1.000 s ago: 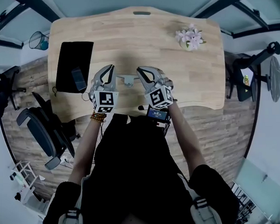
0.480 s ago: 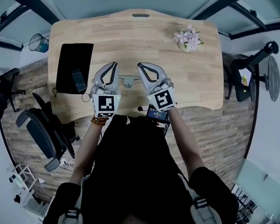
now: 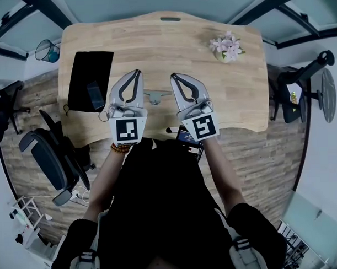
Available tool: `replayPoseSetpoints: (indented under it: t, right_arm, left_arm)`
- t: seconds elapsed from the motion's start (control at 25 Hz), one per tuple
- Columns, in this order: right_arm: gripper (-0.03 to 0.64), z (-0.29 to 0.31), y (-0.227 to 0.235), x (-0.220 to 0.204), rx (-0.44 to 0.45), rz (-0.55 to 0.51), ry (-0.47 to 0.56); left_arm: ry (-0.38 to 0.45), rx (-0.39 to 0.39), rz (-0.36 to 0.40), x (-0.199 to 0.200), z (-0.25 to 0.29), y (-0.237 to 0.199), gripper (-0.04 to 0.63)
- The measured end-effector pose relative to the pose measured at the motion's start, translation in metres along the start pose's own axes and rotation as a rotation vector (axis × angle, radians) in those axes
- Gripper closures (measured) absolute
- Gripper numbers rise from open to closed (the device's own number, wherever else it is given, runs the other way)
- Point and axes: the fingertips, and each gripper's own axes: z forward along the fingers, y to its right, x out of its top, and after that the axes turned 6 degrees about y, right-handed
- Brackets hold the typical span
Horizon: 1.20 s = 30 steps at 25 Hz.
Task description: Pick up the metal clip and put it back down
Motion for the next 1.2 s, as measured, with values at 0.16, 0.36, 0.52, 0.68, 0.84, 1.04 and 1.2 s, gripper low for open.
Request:
replayPoseSetpoints:
  t: [0.16, 0.36, 0.52, 0.68, 0.84, 1.04, 1.2]
  right_arm:
    - [0.592, -0.006, 0.008, 0.002, -0.089, 0.005, -0.024]
    - [0.592, -0.013, 0.010, 0.001, -0.123, 0.069, -0.035]
    - [0.592, -0.014, 0.011, 0.005, -0.119, 0.078, -0.027]
    - [0.592, -0.018, 0.012, 0.008, -0.133, 0.083, -0.029]
    - [0.592, -0.028, 0.011, -0.001, -0.134, 0.077, -0.076]
    - [0.594, -0.032, 0.007, 0.000, -0.136, 0.075, -0.077]
    - [0.594, -0.037, 0.006, 0.001, -0.144, 0.071, -0.078]
  left_arm:
    - [0.016, 0.001, 0.005, 0.010, -0.004, 0.006, 0.588]
    - [0.036, -0.020, -0.006, 0.016, -0.005, 0.018, 0.589]
    - [0.027, -0.035, -0.012, 0.015, -0.007, 0.024, 0.589]
    - [0.026, -0.036, -0.029, 0.015, -0.010, 0.026, 0.589]
    - [0.029, -0.046, -0.024, 0.016, -0.012, 0.029, 0.589]
    - [0.021, -0.063, -0.037, 0.013, -0.019, 0.036, 0.589]
    - [0.019, -0.068, -0.051, 0.008, -0.024, 0.041, 0.589]
